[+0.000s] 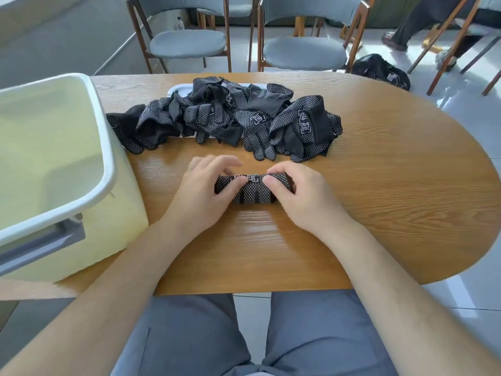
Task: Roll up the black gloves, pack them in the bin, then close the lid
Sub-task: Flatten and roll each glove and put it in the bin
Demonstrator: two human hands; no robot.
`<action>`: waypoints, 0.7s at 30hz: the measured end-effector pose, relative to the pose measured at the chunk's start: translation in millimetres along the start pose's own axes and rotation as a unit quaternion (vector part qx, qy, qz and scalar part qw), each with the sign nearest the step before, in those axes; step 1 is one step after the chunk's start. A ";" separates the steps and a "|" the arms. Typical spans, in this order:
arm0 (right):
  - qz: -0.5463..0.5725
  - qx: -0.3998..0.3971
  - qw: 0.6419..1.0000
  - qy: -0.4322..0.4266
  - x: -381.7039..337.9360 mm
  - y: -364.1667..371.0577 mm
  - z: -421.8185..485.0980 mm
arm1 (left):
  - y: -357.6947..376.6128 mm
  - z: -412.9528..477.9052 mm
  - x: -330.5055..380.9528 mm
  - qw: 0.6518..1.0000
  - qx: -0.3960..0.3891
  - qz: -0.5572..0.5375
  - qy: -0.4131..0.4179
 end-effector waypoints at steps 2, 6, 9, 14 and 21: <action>-0.024 -0.011 1.000 0.008 6.0 6.1 13.5 | 3.1 9.7 -0.4 0.997 0.026 0.050 0.048; -0.069 -0.008 0.996 0.059 18.7 7.0 14.3 | 11.0 -0.8 0.2 0.990 -0.006 0.096 0.103; -0.107 -0.017 0.991 0.079 16.3 4.9 10.1 | 11.8 -11.7 -6.8 0.990 -0.022 0.099 0.097; 0.008 -0.080 0.990 0.118 4.1 5.6 7.5 | 11.4 -11.2 -2.9 0.989 0.002 0.090 0.113; 0.320 -0.106 0.921 0.195 -7.7 12.6 1.7 | 8.0 -14.6 9.5 0.995 0.030 0.046 0.080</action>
Point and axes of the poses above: each hand's wrist, its own z-axis towards the middle knuckle, its own y-axis out of the palm, x = y × z, the point moved 6 cm from there along z, towards the middle knuckle, and after that the axes turned 14 degrees about -z, right-handed, at the moved point
